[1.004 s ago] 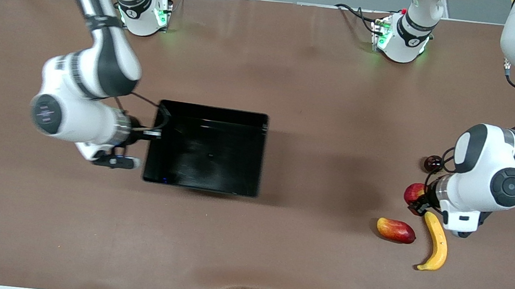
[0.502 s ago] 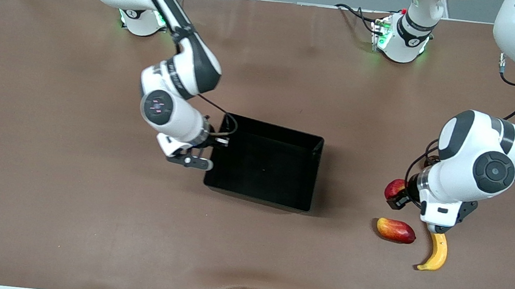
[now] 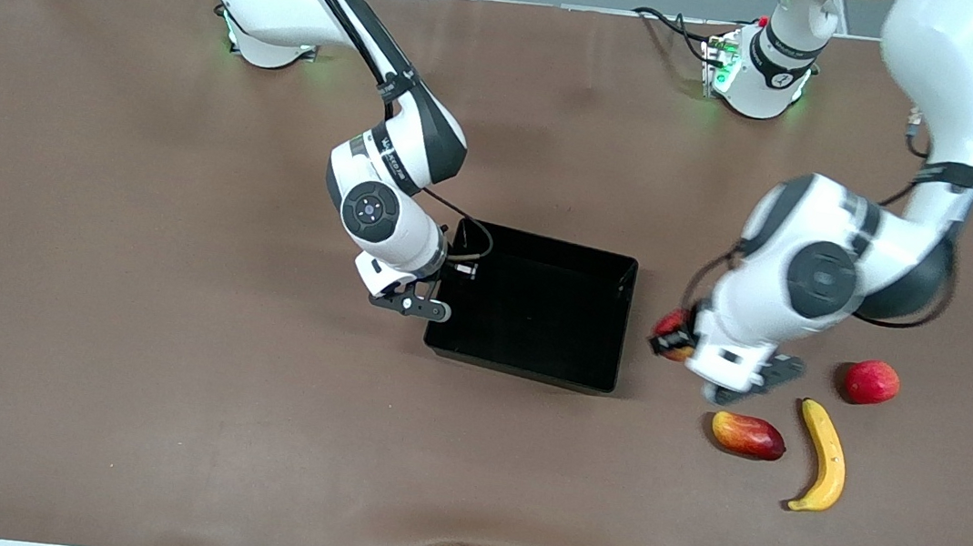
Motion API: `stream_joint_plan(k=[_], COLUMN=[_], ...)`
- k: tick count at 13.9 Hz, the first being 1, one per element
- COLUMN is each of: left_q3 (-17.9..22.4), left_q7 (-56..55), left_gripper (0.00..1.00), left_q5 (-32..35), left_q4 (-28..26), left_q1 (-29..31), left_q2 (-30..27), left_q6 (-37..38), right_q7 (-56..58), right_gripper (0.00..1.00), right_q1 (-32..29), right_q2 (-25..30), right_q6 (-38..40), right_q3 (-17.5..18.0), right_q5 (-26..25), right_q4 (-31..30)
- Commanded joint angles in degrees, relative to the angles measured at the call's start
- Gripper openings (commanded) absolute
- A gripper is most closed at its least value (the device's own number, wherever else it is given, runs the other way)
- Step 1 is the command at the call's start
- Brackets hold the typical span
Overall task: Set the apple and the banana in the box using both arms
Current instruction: 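Carry the apple over the box while the right gripper slides the box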
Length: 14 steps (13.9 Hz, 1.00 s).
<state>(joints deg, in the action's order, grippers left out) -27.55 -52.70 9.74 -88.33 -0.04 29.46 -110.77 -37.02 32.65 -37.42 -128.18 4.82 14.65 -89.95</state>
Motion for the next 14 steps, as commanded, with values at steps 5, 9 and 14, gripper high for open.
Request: stream_joint_plan(k=[5,9,14], left_q3=[0.39,0.48,0.74], left_q7=[-1.10,-1.62,-1.97], left_gripper=[0.00,0.00,0.00], left_q5=[2.91,2.82,2.74], left_q4=[1.06,0.97,1.23], left_q1=[-10.67,-11.38,-11.47], left_q2=[7.45,11.14,14.83], left_q6=[0.02,0.11,-0.24], right_q7=[-0.16,0.63,8.07], right_gripper=[1.00,1.00,1.00], right_q1=[-8.46,-13.46,-22.96], right_q2=[0.68,2.87,9.89], right_q6=[21.35,31.91,38.69], right_q3=[-0.87,-1.13,-0.87], right_q5=[-3.55,-5.95,-7.43], right_q4=[17.67,23.93,23.77])
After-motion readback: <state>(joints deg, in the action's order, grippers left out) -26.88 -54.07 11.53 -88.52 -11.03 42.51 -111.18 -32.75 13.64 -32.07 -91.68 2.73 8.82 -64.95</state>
